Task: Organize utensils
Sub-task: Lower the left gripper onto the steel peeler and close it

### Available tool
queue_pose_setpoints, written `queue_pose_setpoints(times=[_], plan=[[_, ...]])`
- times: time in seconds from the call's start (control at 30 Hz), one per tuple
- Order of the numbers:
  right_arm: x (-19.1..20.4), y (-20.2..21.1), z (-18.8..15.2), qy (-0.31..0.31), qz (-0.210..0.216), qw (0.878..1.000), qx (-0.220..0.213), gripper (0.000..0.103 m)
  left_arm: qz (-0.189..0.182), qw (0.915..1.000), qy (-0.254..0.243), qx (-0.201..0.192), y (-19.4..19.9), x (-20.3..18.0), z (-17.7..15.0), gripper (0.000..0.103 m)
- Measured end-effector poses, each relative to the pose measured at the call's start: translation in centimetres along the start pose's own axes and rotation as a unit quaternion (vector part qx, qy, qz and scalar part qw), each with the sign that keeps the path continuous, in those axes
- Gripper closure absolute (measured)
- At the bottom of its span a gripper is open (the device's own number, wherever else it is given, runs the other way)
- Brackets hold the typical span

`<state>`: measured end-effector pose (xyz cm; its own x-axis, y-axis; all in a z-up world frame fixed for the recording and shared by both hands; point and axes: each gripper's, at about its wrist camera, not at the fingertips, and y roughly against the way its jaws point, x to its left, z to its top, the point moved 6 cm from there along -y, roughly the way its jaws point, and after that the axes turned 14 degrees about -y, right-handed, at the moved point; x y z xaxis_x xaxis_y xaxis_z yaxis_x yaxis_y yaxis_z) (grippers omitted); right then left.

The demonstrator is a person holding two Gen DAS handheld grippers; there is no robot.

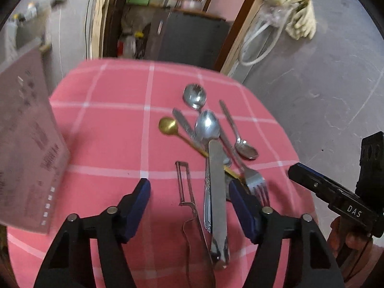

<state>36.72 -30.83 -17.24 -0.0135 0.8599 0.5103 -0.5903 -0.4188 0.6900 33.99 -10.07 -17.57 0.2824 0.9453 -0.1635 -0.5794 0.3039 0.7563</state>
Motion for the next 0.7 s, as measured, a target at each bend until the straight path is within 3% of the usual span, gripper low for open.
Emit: queue_pose_setpoints(times=[0.2, 0.4, 0.47, 0.7], plan=[[1.4, -4.0, 0.1, -0.004, 0.036, 0.998, 0.057, 0.083, -0.008, 0.999, 0.006, 0.043, -2.9, 0.2, 0.1, 0.057], [2.7, -7.0, -0.2, -0.003, 0.056, 0.993, 0.105, 0.088, -0.005, 0.9982, 0.0, 0.059, -3.8, 0.4, 0.4, 0.071], [3.0, -7.8, -0.3, -0.004, 0.056, 0.991, 0.119, 0.088, -0.002, 0.9978, -0.002, 0.066, -4.0, 0.6, 0.5, 0.079], [3.6, -10.5, -0.7, -0.017, 0.049, 0.985, 0.166, 0.088, -0.014, 0.9949, -0.004, 0.1, -4.5, 1.1, 1.1, 0.084]])
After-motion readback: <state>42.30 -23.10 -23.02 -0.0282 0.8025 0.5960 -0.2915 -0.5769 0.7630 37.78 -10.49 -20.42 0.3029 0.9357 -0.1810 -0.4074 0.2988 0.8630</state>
